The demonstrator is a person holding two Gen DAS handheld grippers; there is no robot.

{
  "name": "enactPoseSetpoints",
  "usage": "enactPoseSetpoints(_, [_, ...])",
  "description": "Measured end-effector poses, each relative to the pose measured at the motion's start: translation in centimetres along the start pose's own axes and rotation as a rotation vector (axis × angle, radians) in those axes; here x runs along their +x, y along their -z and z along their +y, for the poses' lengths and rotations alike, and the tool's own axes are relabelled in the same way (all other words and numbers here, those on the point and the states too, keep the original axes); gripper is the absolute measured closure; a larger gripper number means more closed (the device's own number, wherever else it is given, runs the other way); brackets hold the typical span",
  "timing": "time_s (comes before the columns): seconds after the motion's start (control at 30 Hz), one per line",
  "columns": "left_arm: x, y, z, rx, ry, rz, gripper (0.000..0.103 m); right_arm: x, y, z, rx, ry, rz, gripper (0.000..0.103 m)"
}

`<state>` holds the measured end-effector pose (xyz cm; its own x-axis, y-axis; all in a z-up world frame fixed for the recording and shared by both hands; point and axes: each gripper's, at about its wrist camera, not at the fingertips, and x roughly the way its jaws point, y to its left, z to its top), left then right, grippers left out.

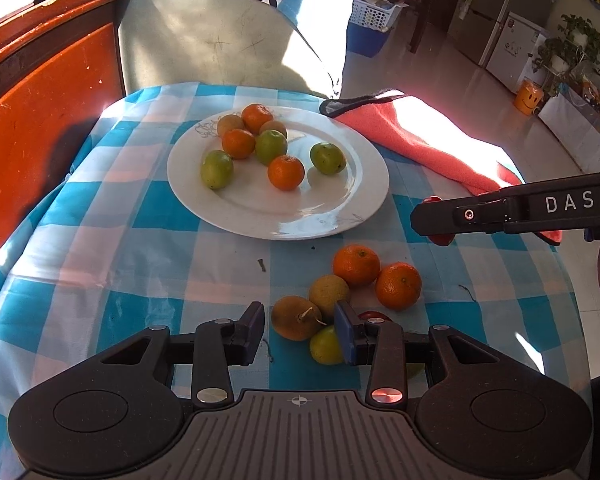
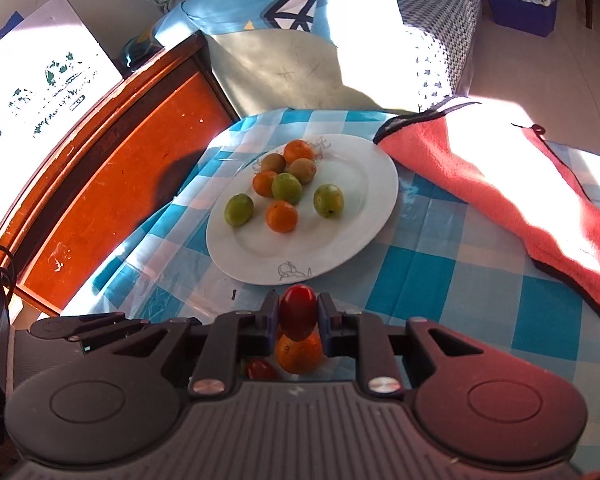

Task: Organize fruits
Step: 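Lift the red fruit with the right tool while the left tool reaches a brown fruit, then grasp the brown fruit with the left tool while the right tool carries the red fruit over the plate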

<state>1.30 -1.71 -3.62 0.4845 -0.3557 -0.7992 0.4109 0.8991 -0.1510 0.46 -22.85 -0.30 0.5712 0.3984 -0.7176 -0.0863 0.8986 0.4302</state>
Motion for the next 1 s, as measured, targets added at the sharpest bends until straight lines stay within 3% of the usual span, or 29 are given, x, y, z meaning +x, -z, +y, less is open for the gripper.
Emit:
enactPoseSetpoints(0.43, [1.0, -0.7, 0.4, -0.005, 0.001, 0.017, 0.067, 1.6, -1.3, 0.0, 0.0, -0.007, 0.009, 0.082])
enactPoseSetpoints(0.6, [1.7, -0.3, -0.4, 0.06, 0.009, 0.071, 0.071, 2.2, -1.6, -0.4, 0.018, -0.001, 0.021, 0.082])
enactPoseSetpoints(1.0, [2.1, -0.7, -0.5, 0.092, -0.003, 0.057, 0.071, 3.3, -1.9, -0.4, 0.025, -0.006, 0.045, 0.082])
